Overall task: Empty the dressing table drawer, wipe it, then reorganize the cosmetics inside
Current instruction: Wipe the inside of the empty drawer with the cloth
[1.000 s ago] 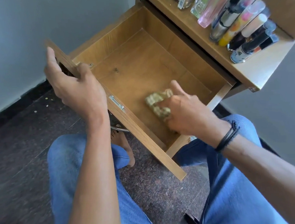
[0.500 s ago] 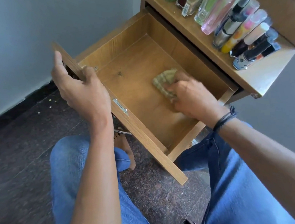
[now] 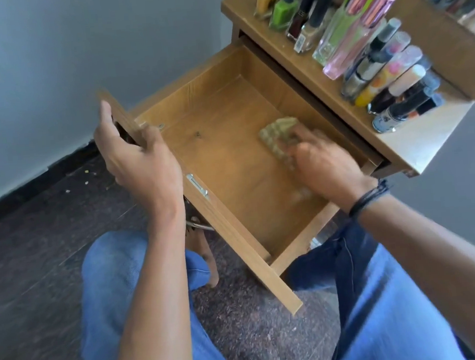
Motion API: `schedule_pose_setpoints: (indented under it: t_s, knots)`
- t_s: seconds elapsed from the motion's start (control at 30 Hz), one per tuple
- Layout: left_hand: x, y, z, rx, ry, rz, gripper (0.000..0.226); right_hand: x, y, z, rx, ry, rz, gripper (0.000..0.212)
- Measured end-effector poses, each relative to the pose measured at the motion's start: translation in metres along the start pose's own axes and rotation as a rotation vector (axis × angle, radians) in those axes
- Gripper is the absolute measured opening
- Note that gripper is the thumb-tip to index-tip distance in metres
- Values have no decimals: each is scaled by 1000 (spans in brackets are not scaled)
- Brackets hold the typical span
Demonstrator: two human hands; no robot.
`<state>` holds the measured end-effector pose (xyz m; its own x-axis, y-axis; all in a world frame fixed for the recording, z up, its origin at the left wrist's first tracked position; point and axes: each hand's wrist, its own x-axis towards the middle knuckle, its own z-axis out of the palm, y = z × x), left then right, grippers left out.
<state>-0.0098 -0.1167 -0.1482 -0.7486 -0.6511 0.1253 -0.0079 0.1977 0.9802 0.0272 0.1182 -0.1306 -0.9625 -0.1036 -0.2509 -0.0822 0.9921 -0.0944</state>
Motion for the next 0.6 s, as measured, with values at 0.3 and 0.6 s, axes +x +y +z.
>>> schedule_pose_setpoints:
  t_s: [0.3, 0.6]
  knots:
    - [1, 0, 2, -2, 18, 18, 66, -41, -49, 2, 64, -64, 171, 23]
    - [2, -5, 3, 19, 14, 63, 64, -45, -63, 14, 232, -192, -18, 49]
